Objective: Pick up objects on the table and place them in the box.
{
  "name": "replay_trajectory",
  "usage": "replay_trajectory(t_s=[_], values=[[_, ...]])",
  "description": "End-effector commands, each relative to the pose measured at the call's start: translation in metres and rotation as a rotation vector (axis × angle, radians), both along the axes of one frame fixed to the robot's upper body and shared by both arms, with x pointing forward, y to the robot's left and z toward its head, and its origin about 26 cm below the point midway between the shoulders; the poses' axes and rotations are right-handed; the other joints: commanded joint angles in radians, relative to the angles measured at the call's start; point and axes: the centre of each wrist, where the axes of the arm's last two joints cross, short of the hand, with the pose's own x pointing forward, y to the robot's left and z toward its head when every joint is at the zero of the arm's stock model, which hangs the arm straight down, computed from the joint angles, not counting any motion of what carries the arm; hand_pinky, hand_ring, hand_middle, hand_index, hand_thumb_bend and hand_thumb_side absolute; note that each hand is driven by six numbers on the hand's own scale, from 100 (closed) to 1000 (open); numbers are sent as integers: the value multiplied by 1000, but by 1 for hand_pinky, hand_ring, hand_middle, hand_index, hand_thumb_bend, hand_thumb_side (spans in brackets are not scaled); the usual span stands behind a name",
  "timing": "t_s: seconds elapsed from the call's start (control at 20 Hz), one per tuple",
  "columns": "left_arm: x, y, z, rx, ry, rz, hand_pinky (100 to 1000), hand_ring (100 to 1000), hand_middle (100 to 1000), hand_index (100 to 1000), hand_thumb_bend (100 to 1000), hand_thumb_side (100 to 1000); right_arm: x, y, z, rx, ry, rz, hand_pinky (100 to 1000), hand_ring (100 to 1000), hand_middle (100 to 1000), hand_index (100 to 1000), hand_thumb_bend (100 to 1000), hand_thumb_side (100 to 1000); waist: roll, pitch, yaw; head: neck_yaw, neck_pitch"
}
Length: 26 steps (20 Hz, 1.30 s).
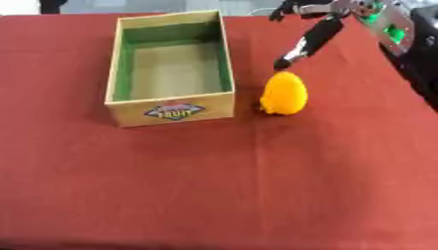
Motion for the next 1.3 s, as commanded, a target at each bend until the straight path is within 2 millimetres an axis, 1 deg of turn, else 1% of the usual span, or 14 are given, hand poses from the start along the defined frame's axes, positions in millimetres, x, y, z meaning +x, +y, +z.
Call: replay_trajectory(t_s=[0.05, 0.15, 0.3, 0.45, 0.55, 0.75, 0.8, 0.85, 1.0, 1.1, 1.15, 1.3], values=[[-4, 4, 10, 23, -33, 14, 579, 602, 638, 778, 125, 893, -9, -10, 18, -40, -5, -3, 898, 959, 873, 1000, 699, 840, 1, -25, -1, 2, -2], [-4, 3, 10, 24, -34, 13, 579, 602, 638, 778, 126, 892, -11, -11, 18, -57, 16, -13, 893, 953, 867, 1000, 690, 820, 2, -25, -1, 2, -2], [-4, 3, 10, 26, -35, 12, 579, 602, 638, 778, 125, 890, -14, -12, 17, -80, 51, -25, 893, 950, 863, 1000, 631, 742, 2, -24, 0, 1, -1], [-4, 3, 10, 25, -36, 11, 579, 602, 638, 778, 124, 889, -17, -10, 18, -94, 81, -32, 889, 945, 855, 1000, 622, 733, 3, -23, 1, 1, -1], [-4, 3, 11, 25, -37, 10, 579, 602, 638, 778, 122, 887, -19, -9, 19, -96, 99, -35, 883, 938, 847, 1000, 600, 717, 3, -22, 2, 0, -1], [-4, 2, 11, 23, -39, 8, 579, 602, 638, 778, 120, 887, -22, -8, 14, -85, 120, -40, 868, 922, 825, 1000, 569, 706, 3, -19, 5, -1, -3], [-4, 2, 11, 23, -39, 8, 579, 602, 637, 777, 119, 886, -22, -7, 13, -80, 119, -40, 860, 912, 813, 1000, 539, 691, 3, -19, 6, -1, -3], [-4, 2, 11, 23, -40, 7, 579, 602, 637, 777, 119, 886, -23, -7, 12, -73, 116, -38, 857, 909, 809, 1000, 533, 686, 2, -18, 7, -1, -4], [-4, 2, 11, 22, -41, 5, 579, 602, 637, 777, 117, 886, -23, -5, 6, -59, 120, -37, 848, 896, 794, 1000, 528, 679, 1, -15, 9, -2, -5], [-4, 2, 11, 22, -41, 5, 579, 602, 637, 777, 118, 886, -23, -5, 3, -53, 128, -33, 844, 889, 784, 1000, 545, 675, 1, -14, 10, -2, -5], [-4, 2, 11, 22, -41, 6, 580, 602, 637, 777, 118, 886, -24, -4, 1, -51, 133, -29, 842, 886, 780, 1000, 530, 675, 1, -14, 10, -2, -5], [-3, 2, 11, 22, -42, 4, 580, 602, 638, 777, 118, 886, -25, -3, -2, -52, 152, -22, 841, 883, 775, 1000, 525, 678, 1, -12, 10, -2, -4]])
